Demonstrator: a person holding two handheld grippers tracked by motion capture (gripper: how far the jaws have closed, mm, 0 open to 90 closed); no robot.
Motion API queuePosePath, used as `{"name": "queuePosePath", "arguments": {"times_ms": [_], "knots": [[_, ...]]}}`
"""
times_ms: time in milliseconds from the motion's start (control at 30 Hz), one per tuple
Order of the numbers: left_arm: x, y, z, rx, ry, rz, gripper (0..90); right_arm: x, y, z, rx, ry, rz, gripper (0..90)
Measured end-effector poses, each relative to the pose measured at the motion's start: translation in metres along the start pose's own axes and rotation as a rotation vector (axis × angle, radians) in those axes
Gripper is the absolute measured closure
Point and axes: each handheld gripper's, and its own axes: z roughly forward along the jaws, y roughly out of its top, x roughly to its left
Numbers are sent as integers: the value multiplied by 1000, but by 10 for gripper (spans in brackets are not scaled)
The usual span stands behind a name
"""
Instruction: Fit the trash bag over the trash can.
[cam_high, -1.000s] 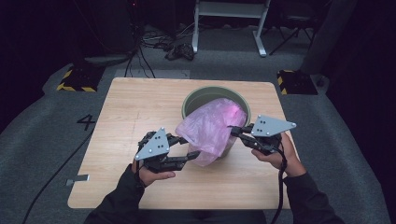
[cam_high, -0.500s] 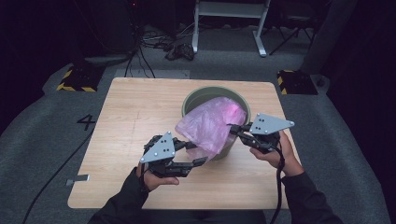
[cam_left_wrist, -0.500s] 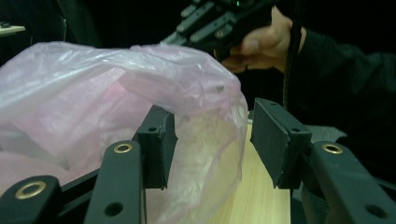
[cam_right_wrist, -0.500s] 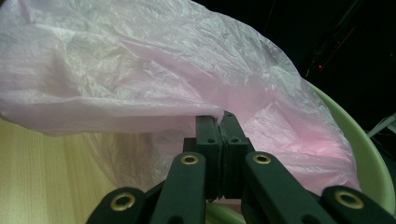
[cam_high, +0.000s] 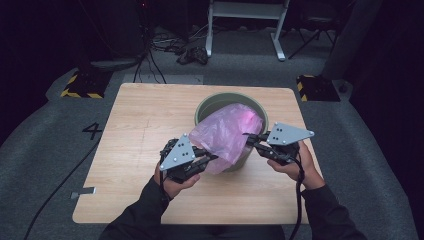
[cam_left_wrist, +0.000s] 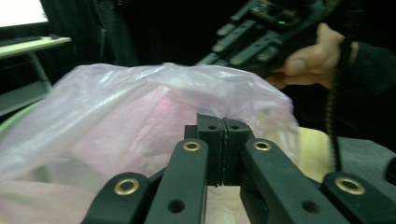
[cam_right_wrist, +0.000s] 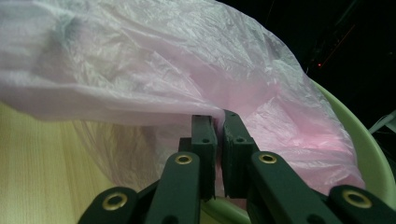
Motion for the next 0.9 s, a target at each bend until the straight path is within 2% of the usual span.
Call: {"name": "queuePosePath", "arguments": {"times_ms": [133, 233, 333, 500, 567, 633, 700, 767, 800, 900], "knots": [[3, 0, 2, 9, 16, 8, 900, -2, -2, -5, -17, 17, 17, 660], [2, 0, 3, 23, 26, 24, 900, 1, -3, -11, -15, 48, 4, 433], [2, 1, 4, 33, 31, 38, 900, 7, 0, -18, -33, 71, -8, 343], [0, 2, 8, 55, 43, 63, 900, 19, 9, -26, -87, 92, -34, 329], [0, 2, 9, 61, 50, 72, 900, 24, 14, -24, -80, 85, -60, 330], [1, 1, 10, 69, 55, 73, 900, 26, 17, -23, -71, 55, -73, 329], [3, 1, 10, 73, 54, 74, 900, 26, 18, -22, -88, 67, -59, 324], [3, 1, 10, 78, 58, 77, 900, 32, 21, -21, -91, 90, -90, 308], [4, 0, 10, 77, 59, 77, 900, 35, 23, -21, -86, 85, -113, 308], [3, 0, 10, 77, 58, 80, 900, 40, 27, -20, -85, 68, -132, 342]]}}
